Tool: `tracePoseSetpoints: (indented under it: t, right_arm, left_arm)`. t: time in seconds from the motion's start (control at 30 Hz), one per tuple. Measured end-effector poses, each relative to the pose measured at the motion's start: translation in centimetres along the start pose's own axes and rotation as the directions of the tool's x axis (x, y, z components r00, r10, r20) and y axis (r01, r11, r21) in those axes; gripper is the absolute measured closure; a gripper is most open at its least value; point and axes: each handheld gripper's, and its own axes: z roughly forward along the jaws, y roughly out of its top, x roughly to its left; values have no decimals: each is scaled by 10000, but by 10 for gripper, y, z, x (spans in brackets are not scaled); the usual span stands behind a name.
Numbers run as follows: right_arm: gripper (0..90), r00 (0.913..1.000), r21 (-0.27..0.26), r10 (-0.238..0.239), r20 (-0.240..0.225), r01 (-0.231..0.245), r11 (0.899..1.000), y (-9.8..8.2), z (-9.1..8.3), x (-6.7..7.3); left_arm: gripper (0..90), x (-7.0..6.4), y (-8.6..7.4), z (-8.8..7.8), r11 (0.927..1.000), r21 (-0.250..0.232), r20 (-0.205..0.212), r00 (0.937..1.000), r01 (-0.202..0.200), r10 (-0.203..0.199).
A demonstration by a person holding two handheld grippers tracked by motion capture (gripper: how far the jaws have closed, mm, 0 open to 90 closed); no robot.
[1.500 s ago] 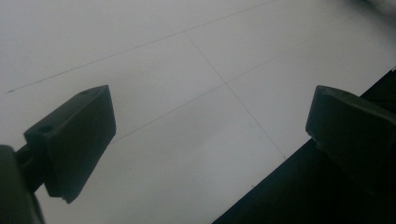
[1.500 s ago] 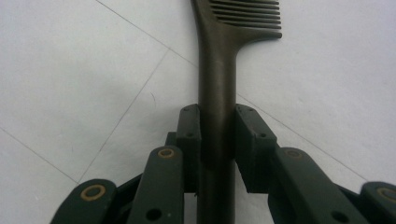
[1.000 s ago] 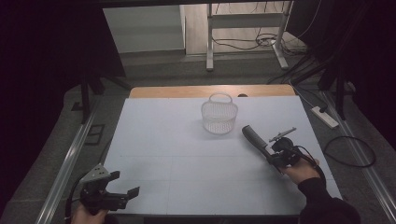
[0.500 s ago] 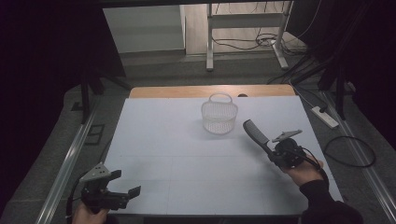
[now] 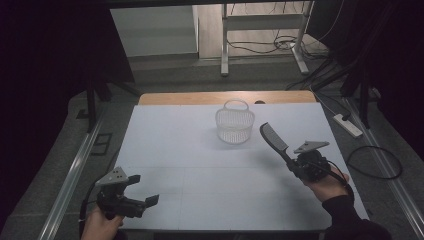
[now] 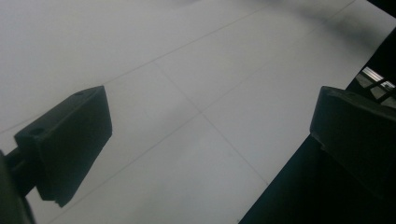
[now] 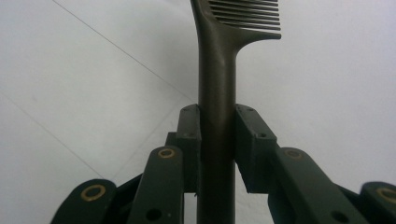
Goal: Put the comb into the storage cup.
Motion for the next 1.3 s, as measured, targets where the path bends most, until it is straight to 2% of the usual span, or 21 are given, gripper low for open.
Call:
tracePoseSetpoints:
  t: [0.23,0.4,0.6,1.0,1.13,1.3]
  right_arm:
    - [725,9998,-611,-189,33,191,9979,1,-11,7]
    - [725,9992,-1075,-402,14,401,9934,1,-19,13]
    - [725,9984,-1397,-572,45,572,9885,1,-26,20]
    - [725,9954,-1876,-957,107,960,9775,3,-35,36]
    - [725,9946,-2089,-1030,133,1035,9724,4,-38,41]
    - [725,9925,-2302,-1215,120,1210,9656,6,-40,49]
  left_arm:
    - [1,1,18,9,9995,-228,342,9991,-223,231]
    - [0,0,30,17,9996,-207,546,9983,-207,218]
    - [0,-3,44,26,9993,-274,750,9968,-248,267]
    - [0,-11,74,43,9986,-271,1420,9887,-451,485]
    - [0,-14,85,49,9985,-369,1779,9829,-406,466]
    - [0,-18,96,60,9987,-259,1970,9792,-437,479]
